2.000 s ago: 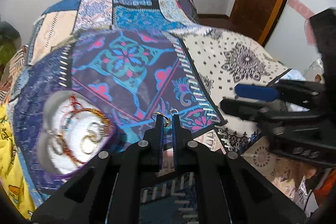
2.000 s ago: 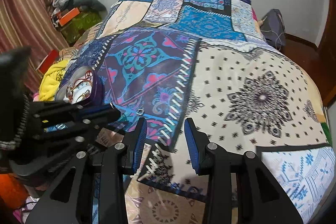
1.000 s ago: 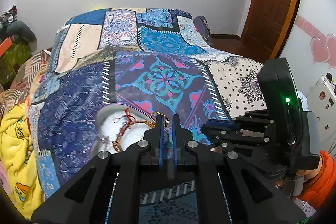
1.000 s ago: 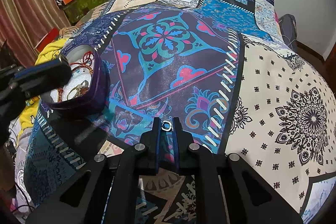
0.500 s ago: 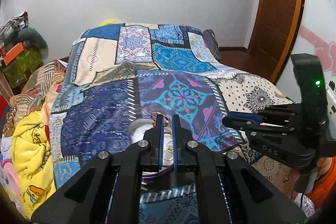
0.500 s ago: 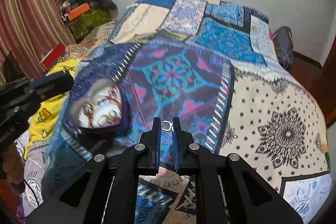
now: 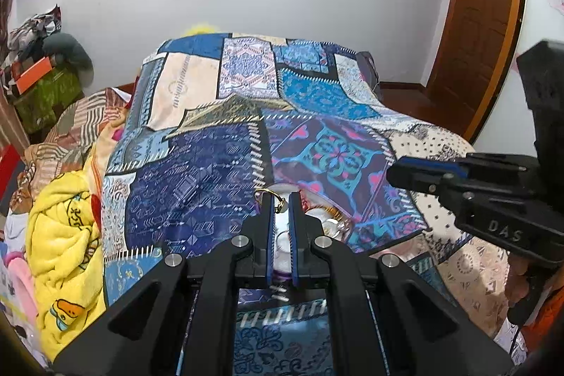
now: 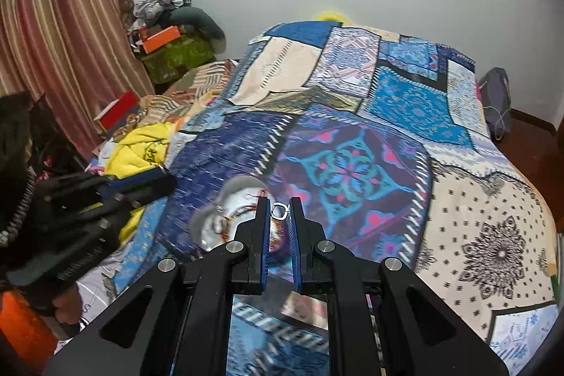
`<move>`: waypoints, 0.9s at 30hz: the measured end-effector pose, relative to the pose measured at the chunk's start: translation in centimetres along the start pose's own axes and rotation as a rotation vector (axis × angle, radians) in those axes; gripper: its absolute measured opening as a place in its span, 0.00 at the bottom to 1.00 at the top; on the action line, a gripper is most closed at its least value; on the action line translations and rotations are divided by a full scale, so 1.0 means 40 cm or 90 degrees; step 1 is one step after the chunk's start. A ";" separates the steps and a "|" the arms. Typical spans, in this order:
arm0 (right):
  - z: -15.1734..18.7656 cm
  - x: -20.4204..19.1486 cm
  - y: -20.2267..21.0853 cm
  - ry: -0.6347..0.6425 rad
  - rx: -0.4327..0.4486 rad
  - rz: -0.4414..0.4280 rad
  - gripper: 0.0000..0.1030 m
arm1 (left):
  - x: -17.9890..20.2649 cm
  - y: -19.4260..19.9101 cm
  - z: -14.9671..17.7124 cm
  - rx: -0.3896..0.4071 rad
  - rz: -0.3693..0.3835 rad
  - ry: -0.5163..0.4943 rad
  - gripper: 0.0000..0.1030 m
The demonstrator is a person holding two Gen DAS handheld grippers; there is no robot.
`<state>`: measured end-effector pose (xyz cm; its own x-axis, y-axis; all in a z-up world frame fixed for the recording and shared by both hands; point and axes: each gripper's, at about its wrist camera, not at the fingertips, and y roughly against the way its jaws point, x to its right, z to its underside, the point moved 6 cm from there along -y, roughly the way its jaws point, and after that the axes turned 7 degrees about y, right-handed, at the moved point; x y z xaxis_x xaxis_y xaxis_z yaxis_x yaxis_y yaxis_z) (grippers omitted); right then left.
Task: Organize jewelry
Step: 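Carry both rings over the heart-shaped tin and open both tools to drop them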
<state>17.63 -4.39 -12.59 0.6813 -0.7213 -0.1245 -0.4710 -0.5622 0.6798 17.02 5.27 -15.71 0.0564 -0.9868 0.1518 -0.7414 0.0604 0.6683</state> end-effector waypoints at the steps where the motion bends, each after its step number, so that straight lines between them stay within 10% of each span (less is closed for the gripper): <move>1: -0.001 -0.006 -0.003 0.001 0.000 -0.003 0.09 | -0.002 -0.003 0.003 -0.003 0.001 0.000 0.06; 27: 0.035 -0.045 -0.150 0.029 -0.066 -0.045 0.09 | -0.012 -0.151 -0.007 -0.097 0.108 0.012 0.06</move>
<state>18.45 -0.29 -17.47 0.7368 -0.6606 -0.1437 -0.3620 -0.5650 0.7414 21.66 5.43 -19.60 -0.0471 -0.9578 0.2835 -0.6321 0.2483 0.7340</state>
